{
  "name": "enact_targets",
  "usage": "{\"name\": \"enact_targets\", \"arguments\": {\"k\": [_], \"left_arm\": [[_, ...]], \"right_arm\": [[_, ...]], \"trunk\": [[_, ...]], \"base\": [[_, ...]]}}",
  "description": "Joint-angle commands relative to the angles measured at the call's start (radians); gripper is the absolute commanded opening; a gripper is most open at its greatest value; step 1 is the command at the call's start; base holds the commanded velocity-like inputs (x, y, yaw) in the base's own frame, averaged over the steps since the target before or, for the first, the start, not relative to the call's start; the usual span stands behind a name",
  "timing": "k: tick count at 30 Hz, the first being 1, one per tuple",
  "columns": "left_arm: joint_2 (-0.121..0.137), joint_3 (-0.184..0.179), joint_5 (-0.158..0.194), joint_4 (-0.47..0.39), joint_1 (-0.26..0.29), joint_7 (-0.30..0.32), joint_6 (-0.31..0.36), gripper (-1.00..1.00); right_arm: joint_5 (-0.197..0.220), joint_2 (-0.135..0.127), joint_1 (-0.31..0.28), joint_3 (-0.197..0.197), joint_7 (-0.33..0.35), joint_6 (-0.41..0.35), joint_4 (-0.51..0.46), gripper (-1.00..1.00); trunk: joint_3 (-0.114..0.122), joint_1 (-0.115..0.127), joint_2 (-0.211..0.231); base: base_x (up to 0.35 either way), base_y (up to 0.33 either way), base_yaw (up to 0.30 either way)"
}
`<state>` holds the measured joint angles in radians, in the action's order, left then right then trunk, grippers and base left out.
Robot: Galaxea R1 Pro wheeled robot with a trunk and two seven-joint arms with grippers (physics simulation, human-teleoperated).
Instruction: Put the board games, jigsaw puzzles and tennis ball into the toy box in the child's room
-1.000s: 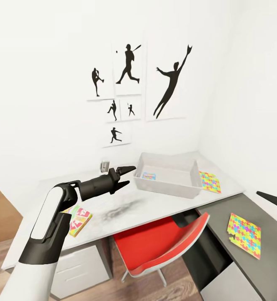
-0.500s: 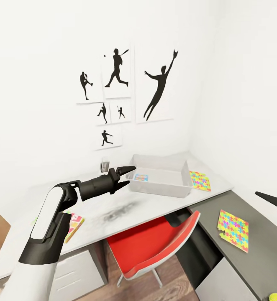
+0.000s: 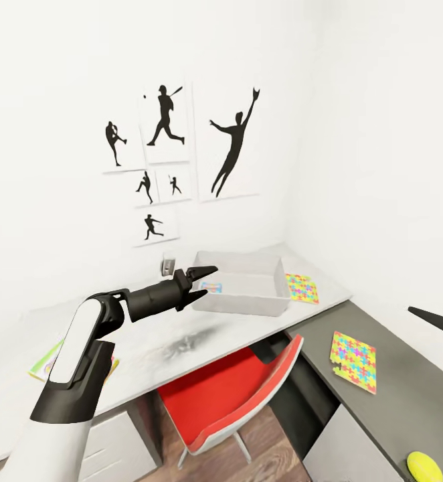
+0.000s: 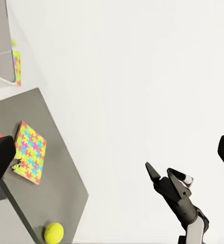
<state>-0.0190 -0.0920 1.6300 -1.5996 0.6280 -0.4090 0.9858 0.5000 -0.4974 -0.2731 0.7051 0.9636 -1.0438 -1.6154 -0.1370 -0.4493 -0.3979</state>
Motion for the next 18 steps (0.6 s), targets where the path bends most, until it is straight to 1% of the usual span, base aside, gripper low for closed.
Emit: {"name": "enact_targets", "arguments": {"k": [1, 18], "left_arm": [[0.000, 0.001, 0.010, -0.001, 0.001, -0.011, 0.002, 1.00], [-0.004, -0.007, 0.006, 0.004, 0.001, -0.011, -0.004, 1.00]], "right_arm": [[-0.004, -0.001, -0.001, 0.001, 0.006, -0.003, 0.000, 1.00], [-0.004, -0.003, -0.001, 0.001, 0.007, -0.003, 0.000, 1.00]], "trunk": [[-0.001, -0.001, -0.002], [0.012, -0.001, -0.002]], "base": [[0.000, 0.000, -0.227], [0.000, 0.000, -0.246]]}}
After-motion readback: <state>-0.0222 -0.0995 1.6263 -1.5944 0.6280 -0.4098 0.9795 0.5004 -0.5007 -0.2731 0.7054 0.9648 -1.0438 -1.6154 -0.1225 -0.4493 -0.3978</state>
